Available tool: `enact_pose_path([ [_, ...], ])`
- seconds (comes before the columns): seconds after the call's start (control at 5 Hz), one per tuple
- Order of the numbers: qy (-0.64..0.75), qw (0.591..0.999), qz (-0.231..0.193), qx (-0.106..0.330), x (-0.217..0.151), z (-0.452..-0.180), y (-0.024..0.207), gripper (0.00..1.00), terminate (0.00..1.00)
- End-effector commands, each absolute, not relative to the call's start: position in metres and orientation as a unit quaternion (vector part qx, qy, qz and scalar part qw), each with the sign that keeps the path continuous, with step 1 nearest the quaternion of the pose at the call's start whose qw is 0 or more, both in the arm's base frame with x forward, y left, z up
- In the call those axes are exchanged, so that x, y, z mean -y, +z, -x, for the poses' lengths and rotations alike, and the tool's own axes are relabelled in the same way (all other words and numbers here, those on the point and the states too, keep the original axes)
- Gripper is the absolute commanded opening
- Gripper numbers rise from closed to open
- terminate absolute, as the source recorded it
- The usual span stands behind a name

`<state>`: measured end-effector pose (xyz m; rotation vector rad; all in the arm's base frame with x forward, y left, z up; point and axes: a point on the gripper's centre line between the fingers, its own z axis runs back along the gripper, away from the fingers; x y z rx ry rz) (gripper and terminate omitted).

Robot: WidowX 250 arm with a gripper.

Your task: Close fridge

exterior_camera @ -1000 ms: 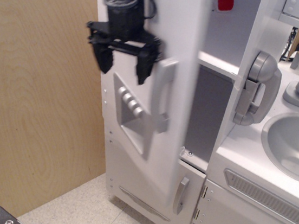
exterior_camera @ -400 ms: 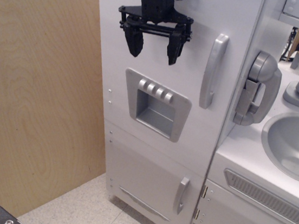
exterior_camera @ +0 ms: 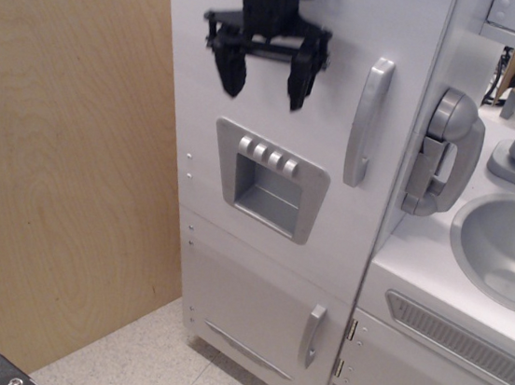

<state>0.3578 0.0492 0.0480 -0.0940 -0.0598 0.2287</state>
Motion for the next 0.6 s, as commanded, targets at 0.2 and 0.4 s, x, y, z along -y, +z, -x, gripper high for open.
enact_pose_path([
  [0.2,0.031,0.997,0.041,0.061,-0.043,-0.289,0.087,1.00,0.00],
  [0.4,0.031,0.997,0.041,0.061,-0.043,-0.289,0.087,1.00,0.00],
])
